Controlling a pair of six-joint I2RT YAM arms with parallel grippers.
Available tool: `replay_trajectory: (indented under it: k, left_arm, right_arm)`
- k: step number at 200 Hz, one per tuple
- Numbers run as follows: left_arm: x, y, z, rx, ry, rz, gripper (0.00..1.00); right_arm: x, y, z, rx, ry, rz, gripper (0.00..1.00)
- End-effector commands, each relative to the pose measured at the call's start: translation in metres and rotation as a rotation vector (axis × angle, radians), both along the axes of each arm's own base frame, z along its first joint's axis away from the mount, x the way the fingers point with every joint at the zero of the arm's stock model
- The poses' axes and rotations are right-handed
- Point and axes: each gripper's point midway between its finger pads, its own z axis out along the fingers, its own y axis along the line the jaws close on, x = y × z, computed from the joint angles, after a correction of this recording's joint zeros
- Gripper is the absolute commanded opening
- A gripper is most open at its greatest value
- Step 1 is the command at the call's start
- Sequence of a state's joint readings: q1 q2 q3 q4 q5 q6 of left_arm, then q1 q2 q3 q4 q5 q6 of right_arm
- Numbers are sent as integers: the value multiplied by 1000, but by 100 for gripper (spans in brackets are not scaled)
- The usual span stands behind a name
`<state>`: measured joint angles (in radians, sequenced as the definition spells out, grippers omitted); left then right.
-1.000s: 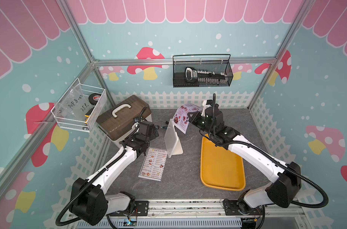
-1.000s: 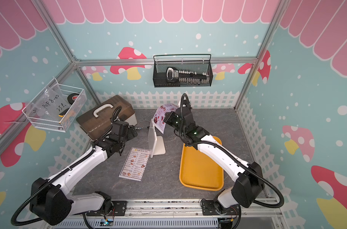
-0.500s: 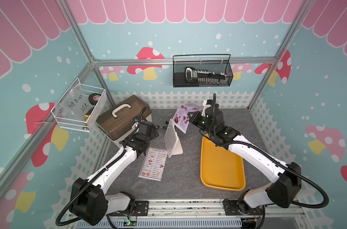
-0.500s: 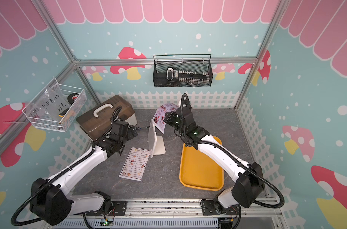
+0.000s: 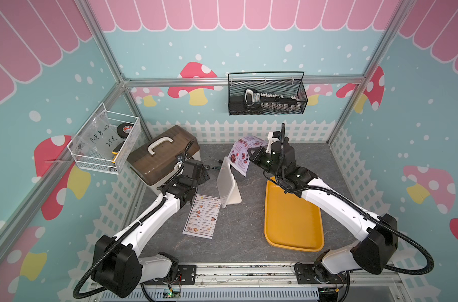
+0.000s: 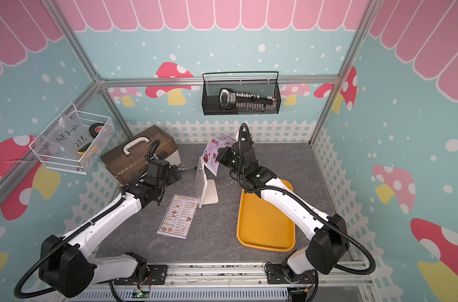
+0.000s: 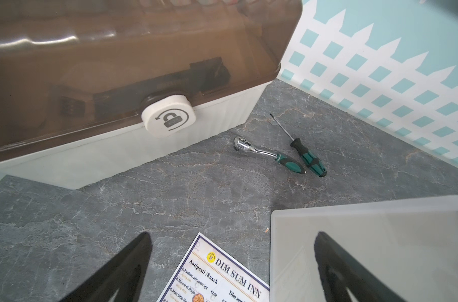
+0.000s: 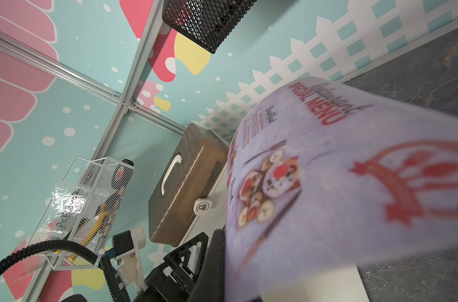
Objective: Replace the menus in the menu holders
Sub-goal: Insert the menu into the menu holder.
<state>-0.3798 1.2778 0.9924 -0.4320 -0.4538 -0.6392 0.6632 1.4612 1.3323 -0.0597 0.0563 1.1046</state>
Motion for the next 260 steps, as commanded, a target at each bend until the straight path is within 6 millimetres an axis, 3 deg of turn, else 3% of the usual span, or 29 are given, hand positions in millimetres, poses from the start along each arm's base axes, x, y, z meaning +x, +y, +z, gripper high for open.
replay_trajectory:
  k: [1,48,113,260]
  left_arm:
    - [2,6,19,2,-47,22,97]
    - [2,6,18,0,-46,23,97]
    - [2,6,20,0,-50,24,97]
    - [1,8,26,9,-64,29,97]
  right_arm:
    - [-4,3,9,29,-7,11,0]
    - [-8,4,23,48,-33,26,0]
    - [-5,7,3,27,8,26,0]
    - [5,12,-1,-10,17,16,0]
